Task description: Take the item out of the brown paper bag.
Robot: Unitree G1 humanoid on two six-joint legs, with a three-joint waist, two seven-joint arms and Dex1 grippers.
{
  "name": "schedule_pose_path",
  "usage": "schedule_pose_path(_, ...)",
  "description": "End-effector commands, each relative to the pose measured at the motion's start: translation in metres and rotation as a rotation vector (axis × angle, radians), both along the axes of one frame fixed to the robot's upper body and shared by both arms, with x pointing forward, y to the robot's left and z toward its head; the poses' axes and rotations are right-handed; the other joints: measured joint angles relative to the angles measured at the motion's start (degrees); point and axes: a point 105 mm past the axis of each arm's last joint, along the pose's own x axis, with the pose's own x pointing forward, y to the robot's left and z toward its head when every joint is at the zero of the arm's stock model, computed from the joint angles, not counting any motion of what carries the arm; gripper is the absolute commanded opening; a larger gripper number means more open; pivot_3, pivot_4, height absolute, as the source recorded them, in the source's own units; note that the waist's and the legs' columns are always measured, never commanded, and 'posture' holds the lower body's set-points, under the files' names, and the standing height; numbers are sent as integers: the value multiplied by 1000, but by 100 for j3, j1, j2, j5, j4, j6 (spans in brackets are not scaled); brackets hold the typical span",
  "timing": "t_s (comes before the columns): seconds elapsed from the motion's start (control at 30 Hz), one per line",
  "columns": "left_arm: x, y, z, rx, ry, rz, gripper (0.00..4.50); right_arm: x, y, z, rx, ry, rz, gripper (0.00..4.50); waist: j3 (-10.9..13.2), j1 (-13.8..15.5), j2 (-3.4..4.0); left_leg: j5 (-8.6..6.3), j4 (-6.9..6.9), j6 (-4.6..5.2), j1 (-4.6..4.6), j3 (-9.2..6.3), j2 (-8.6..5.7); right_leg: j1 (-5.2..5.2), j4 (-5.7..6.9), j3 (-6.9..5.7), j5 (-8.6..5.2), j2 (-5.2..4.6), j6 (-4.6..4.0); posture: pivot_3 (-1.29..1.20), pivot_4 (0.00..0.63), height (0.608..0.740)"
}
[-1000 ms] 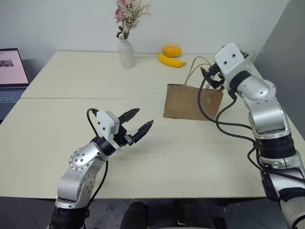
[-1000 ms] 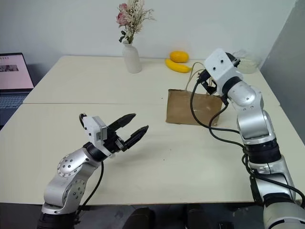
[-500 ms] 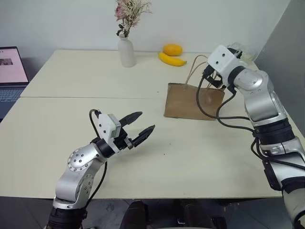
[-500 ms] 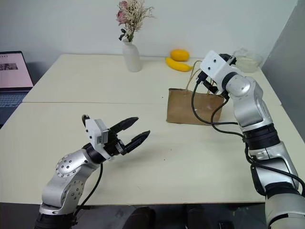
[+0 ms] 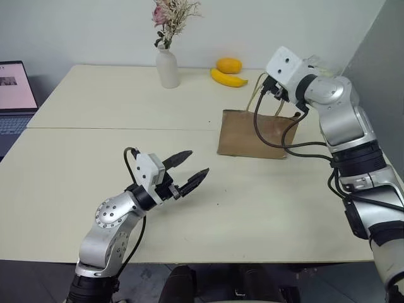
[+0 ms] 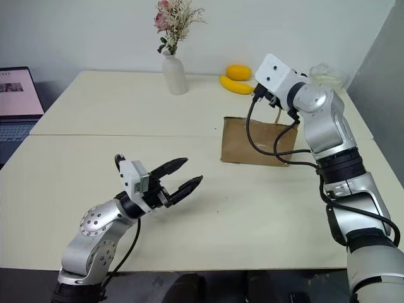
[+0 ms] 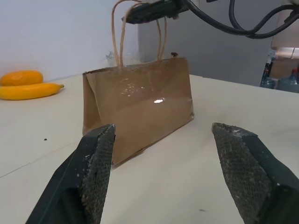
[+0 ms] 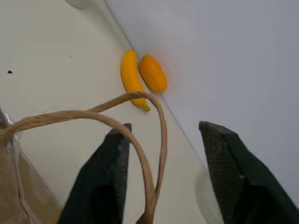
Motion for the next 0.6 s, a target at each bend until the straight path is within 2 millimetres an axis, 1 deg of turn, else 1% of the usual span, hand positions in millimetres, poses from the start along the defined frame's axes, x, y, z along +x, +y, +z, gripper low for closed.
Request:
schedule_pose_path(0.03,-3,5,8,-11,-40,24,3490,-6,8,23,3,-64,38,1009,0,0,0,0,0,0,0,0,0,0,0,0,0,0,0,0,150,740)
schedule_pose_path(0.1,-3,9,9,-25,-38,50,3490,-7,12,26,10,-71,53,262,0,0,0,0,0,0,0,0,1,0,0,0,0,0,0,0,150,740)
schedule_pose_path(0.13,-3,11,9,-32,-36,60,3490,-8,13,28,13,-75,60,8,0,0,0,0,0,0,0,0,1,-1,1,0,0,0,0,0,150,740)
schedule_pose_path(0.23,-6,19,8,-60,-18,109,3490,-12,24,40,58,-105,96,8,0,-11,1,0,0,0,1,0,1,-1,3,1,0,-1,0,0,150,740)
schedule_pose_path(0.33,-11,37,7,-105,8,199,3490,-15,40,48,100,-122,133,8,1,-25,2,0,0,0,0,-1,2,-4,5,1,1,-1,-1,0,150,740)
schedule_pose_path(0.4,-16,46,5,-116,19,245,3490,-16,49,50,122,-129,150,8,2,-29,4,0,-1,0,0,-2,5,-5,5,1,1,0,-1,0,150,740)
schedule_pose_path(0.6,-29,60,-3,-89,53,300,3490,-10,71,55,192,-122,183,8,5,-24,8,0,2,0,-2,-2,1,-6,7,0,1,-3,-2,0,150,740)
